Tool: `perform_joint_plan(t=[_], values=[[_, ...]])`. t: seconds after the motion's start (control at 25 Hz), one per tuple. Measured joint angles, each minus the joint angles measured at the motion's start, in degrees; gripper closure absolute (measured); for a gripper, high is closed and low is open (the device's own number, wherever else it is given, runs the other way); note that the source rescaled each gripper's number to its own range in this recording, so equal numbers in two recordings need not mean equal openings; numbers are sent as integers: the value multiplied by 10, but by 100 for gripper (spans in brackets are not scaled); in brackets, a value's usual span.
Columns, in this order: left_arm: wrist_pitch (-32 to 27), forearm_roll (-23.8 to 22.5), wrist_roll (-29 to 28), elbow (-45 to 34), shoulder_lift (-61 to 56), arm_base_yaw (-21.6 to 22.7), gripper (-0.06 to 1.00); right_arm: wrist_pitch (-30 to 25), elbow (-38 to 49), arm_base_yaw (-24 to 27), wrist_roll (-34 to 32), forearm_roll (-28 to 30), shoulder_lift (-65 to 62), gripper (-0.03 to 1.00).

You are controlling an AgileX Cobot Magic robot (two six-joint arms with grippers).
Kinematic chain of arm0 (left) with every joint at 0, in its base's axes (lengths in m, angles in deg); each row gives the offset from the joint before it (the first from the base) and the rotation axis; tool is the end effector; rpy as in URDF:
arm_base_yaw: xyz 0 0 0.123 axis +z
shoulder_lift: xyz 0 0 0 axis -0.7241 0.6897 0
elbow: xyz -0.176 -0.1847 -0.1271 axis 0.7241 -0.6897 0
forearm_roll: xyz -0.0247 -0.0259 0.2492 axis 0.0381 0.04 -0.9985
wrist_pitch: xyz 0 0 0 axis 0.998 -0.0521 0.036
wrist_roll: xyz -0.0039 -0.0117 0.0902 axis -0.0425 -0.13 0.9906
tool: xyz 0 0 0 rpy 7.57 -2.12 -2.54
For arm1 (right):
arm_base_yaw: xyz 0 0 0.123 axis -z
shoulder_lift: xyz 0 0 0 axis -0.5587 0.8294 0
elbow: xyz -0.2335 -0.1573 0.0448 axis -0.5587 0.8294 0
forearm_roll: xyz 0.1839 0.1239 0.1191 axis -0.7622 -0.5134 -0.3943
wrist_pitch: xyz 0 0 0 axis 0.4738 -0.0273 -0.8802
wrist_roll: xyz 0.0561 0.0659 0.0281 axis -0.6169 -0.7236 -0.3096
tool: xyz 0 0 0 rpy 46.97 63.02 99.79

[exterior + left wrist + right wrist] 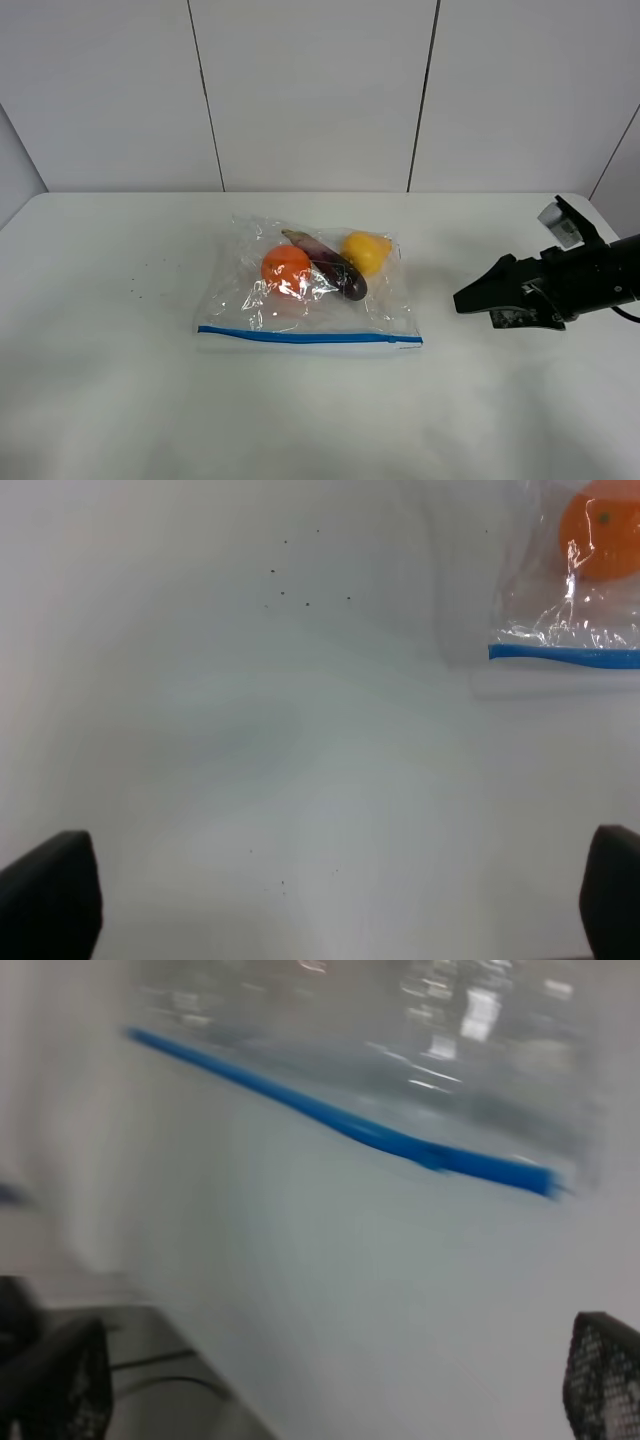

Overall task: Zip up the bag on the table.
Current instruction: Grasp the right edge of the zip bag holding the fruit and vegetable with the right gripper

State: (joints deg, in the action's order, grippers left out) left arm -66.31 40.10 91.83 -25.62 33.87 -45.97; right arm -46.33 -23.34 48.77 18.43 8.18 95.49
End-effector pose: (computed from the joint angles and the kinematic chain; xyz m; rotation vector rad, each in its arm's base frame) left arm -0.0054 0.0009 0.2749 0.0327 2.0498 0.0411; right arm 0.2657 0.0050 0.1698 -0.1546 2.5555 1.1993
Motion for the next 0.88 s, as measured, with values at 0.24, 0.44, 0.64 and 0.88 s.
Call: perform_joint_plan(t=[0.24,0.44,0.64,0.88], values=[[0,0,0,0,0,0,-5,-67,-51,27,77,-59,158,-3],[0,0,0,0,0,0,-5,-71,-99,27,89,-59,230,-3],[0,0,0,0,0,0,-5,-71,-131,27,87,-59,284,-3],[0,0,0,0,0,0,-5,-71,-136,27,87,-60,304,-3]])
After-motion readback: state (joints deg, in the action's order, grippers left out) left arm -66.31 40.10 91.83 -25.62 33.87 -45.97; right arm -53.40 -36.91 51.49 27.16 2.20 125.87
